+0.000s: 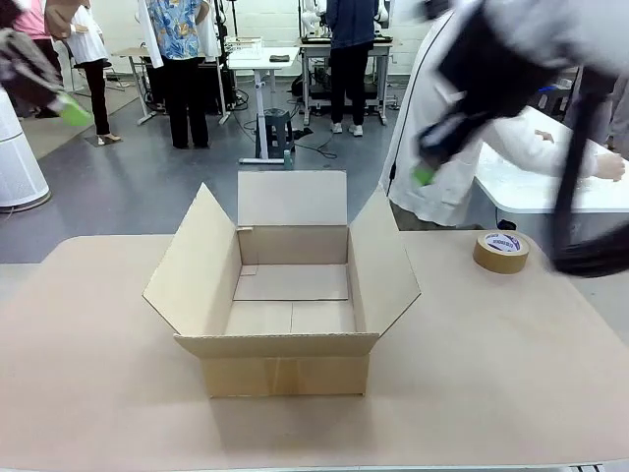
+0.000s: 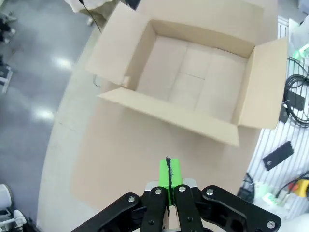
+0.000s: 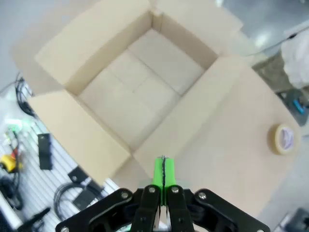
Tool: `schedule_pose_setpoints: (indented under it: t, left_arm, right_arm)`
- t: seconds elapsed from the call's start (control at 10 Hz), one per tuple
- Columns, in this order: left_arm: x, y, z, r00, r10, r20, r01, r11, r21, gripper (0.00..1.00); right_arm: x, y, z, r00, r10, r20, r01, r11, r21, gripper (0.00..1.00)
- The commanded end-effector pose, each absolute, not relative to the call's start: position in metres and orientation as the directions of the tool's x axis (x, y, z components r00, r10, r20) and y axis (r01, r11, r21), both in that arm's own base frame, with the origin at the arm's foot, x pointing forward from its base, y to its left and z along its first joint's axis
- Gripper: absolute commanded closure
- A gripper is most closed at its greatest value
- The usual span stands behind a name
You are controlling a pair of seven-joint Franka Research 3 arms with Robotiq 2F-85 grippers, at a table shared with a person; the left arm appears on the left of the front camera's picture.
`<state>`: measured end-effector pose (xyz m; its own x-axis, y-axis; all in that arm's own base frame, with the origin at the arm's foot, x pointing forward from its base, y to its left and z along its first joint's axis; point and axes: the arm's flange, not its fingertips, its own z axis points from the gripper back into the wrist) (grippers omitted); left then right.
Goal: Wrap the clocks to prevent damage.
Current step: Open the side flaps of the Package Box.
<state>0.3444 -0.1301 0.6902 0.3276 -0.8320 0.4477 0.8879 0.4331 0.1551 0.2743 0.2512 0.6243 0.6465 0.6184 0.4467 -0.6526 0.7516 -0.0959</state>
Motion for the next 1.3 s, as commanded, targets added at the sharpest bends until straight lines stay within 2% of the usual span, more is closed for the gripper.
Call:
schedule_pose_setpoints:
  t: [0.0, 0.2, 0.4, 0.7, 0.8, 0.9, 1.2]
  left_arm:
    - [0.392, -0.160, 0.684, 0.501, -0.769, 0.397, 0.846, 0.532, -0.038, 1.00]
    - [0.418, -0.205, 0.641, 0.726, -0.636, 0.262, 0.681, 0.719, -0.139, 1.00]
    - [0.432, -0.222, 0.597, 0.811, -0.568, 0.140, 0.583, 0.805, -0.109, 1.00]
    - [0.436, -0.235, 0.550, 0.834, -0.551, 0.041, 0.552, 0.833, -0.044, 1.00]
    - [0.429, -0.236, 0.549, 0.772, -0.633, 0.063, 0.635, 0.772, -0.026, 1.00]
    - [0.440, -0.230, 0.548, 0.827, -0.557, 0.069, 0.561, 0.823, -0.083, 1.00]
    - [0.439, -0.233, 0.544, 0.815, -0.576, 0.059, 0.579, 0.812, -0.067, 1.00]
  right_arm:
    - [0.321, 0.290, 0.620, 0.778, 0.515, 0.361, -0.514, 0.851, -0.108, 1.00]
    - [0.344, 0.304, 0.583, 0.858, 0.408, 0.313, -0.404, 0.911, -0.080, 1.00]
    - [0.358, 0.293, 0.556, 0.886, 0.355, 0.299, -0.344, 0.935, -0.089, 1.00]
    - [0.372, 0.284, 0.529, 0.897, 0.338, 0.286, -0.335, 0.940, -0.061, 1.00]
    - [0.370, 0.282, 0.530, 0.875, 0.380, 0.299, -0.379, 0.923, -0.064, 1.00]
    - [0.370, 0.283, 0.539, 0.900, 0.345, 0.266, -0.338, 0.938, -0.071, 1.00]
    - [0.371, 0.285, 0.537, 0.897, 0.350, 0.271, -0.345, 0.936, -0.068, 0.99]
